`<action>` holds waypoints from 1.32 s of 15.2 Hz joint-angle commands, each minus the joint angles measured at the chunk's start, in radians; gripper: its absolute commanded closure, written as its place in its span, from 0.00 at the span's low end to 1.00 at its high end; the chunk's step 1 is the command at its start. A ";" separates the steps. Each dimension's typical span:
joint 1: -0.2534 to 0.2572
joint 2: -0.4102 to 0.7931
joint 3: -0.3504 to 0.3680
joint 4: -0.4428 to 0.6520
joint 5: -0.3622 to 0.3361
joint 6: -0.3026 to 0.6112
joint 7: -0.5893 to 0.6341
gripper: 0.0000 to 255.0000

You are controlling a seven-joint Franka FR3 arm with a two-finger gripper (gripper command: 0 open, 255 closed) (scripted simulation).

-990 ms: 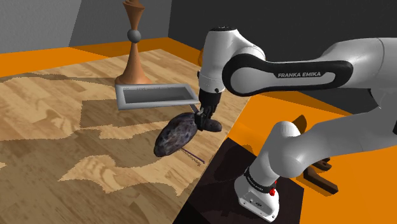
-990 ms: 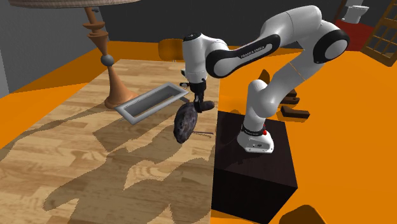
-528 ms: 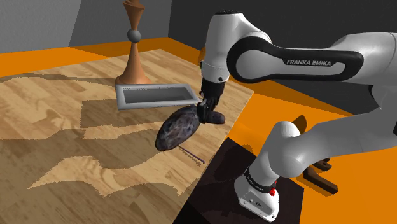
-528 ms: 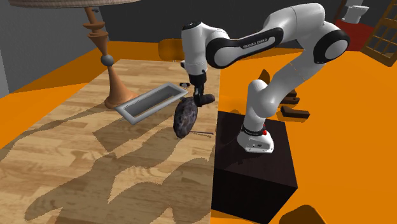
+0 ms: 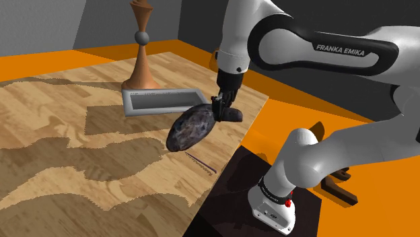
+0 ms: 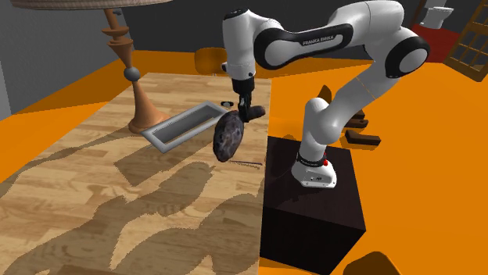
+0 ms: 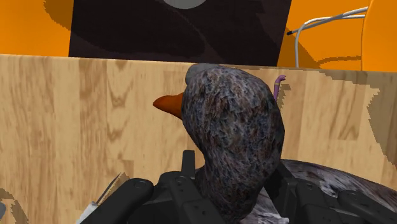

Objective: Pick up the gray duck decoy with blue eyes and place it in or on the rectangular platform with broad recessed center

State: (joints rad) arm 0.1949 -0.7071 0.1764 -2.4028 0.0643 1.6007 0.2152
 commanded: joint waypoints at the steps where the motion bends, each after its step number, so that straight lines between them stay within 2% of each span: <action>1: -0.001 0.005 -0.001 0.032 -0.002 -0.025 0.001 1.00; 8: -0.005 0.022 -0.007 0.137 -0.008 -0.113 -0.001 1.00; 14: -0.050 0.216 -0.060 0.276 -0.067 -0.059 -0.074 1.00; 20: -0.085 0.420 -0.104 0.460 -0.108 -0.036 -0.139 1.00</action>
State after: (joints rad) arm 0.1173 -0.3262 0.0820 -1.9807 -0.0355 1.5595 0.0920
